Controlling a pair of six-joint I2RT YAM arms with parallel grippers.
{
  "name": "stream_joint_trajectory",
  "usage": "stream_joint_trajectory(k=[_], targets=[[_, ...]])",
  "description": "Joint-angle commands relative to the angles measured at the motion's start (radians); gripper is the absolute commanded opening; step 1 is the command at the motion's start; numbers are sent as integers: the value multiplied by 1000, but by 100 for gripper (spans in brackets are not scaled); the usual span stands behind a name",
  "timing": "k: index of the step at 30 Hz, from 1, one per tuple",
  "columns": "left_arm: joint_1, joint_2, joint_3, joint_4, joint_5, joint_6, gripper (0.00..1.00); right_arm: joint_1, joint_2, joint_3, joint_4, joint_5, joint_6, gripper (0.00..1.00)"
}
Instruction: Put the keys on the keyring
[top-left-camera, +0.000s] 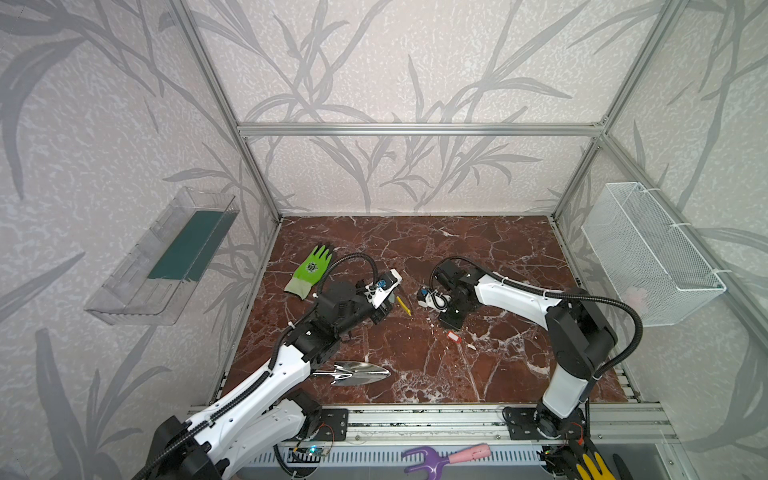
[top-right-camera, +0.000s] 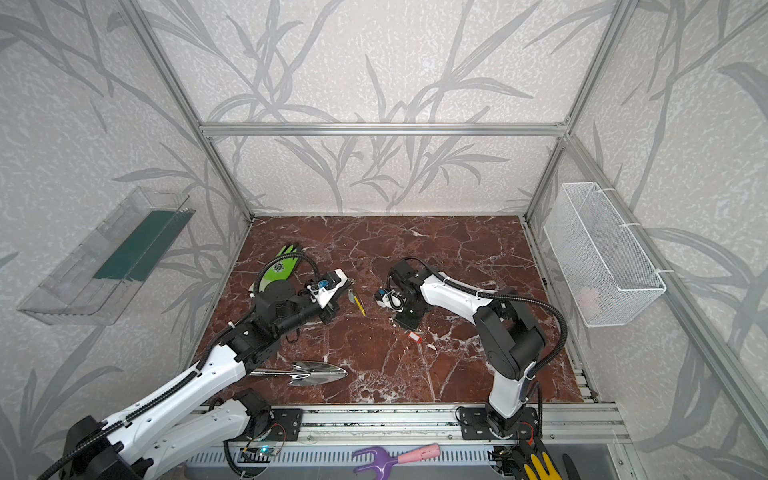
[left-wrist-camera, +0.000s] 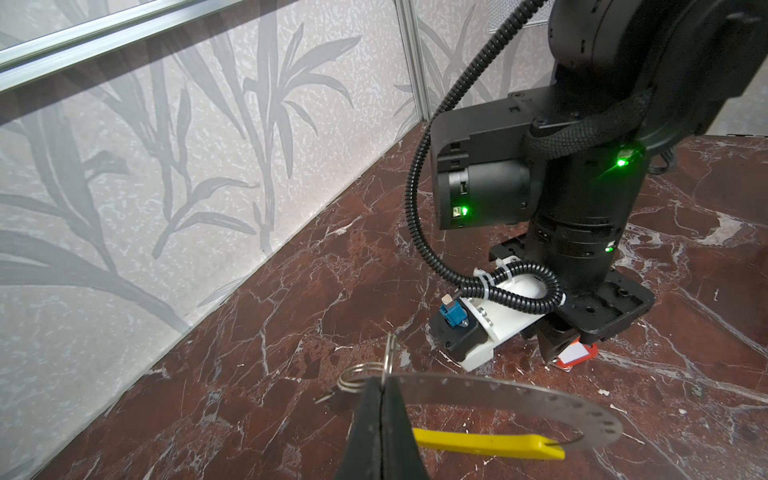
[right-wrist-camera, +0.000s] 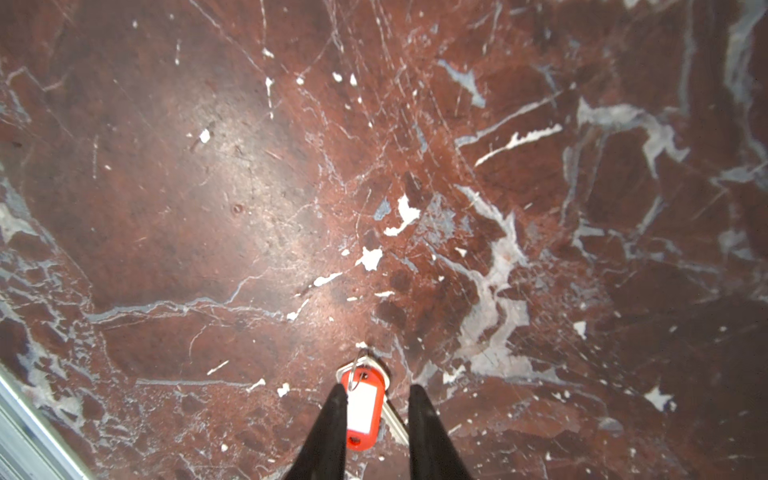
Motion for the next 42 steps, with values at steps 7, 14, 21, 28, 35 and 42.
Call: stream_joint_trajectory(k=[7,14,21,28,35,42], targets=[[-7,-8,-2,37,7,-10,0,0,-31,-45,-11,-26,24,28],[-7,-8,0,36,8,-13,0,6,1,-35,4,-9,36,28],[-7,-6,1,38,6,-15,0,7,17,-35,12,3,52,27],[-8,6,4,44,6,-15,0,12,36,-29,17,-3,59,26],[-8,11,4,45,3,-14,0,13,52,-27,19,4,59,23],[-8,21,7,49,1,-13,0,13,58,-24,16,13,54,19]])
